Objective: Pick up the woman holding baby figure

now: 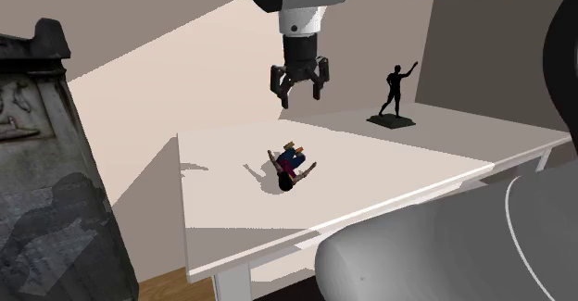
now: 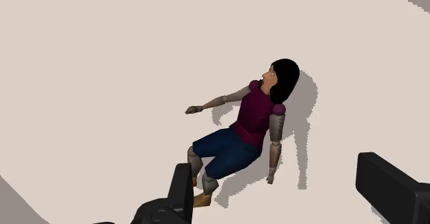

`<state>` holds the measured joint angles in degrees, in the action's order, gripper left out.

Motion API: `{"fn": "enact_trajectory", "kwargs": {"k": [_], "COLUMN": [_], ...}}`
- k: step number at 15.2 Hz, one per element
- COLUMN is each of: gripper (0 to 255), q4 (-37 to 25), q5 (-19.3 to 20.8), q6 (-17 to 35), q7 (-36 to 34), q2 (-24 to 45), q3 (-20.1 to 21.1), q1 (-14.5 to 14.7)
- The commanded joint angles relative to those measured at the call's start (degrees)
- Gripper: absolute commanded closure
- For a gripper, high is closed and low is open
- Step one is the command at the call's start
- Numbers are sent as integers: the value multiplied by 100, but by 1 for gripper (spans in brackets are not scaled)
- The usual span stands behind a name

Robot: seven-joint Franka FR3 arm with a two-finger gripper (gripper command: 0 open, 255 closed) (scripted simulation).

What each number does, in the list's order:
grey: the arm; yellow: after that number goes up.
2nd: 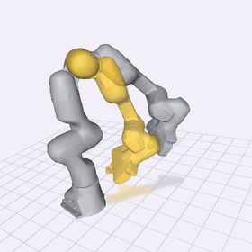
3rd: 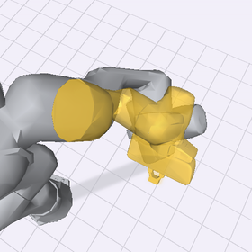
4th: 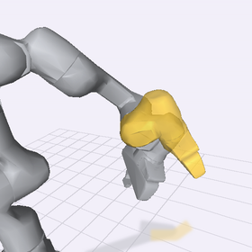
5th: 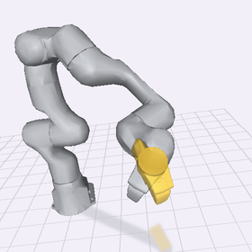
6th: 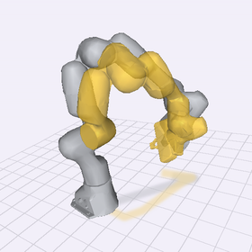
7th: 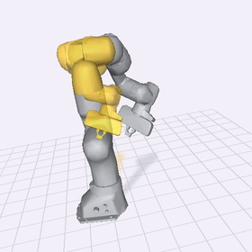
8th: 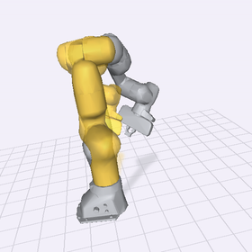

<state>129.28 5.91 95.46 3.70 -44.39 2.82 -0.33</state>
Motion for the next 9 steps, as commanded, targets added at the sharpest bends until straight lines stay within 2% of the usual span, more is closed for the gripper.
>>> {"fn": "enact_trajectory", "kwargs": {"k": [1,9], "gripper": [0,0], "q4": [0,138], "q5": [0,162], "q6": [0,1056], "q7": [0,-942], "q2": [0,1300], "q3": [0,555], "q1": [0,-178]}}
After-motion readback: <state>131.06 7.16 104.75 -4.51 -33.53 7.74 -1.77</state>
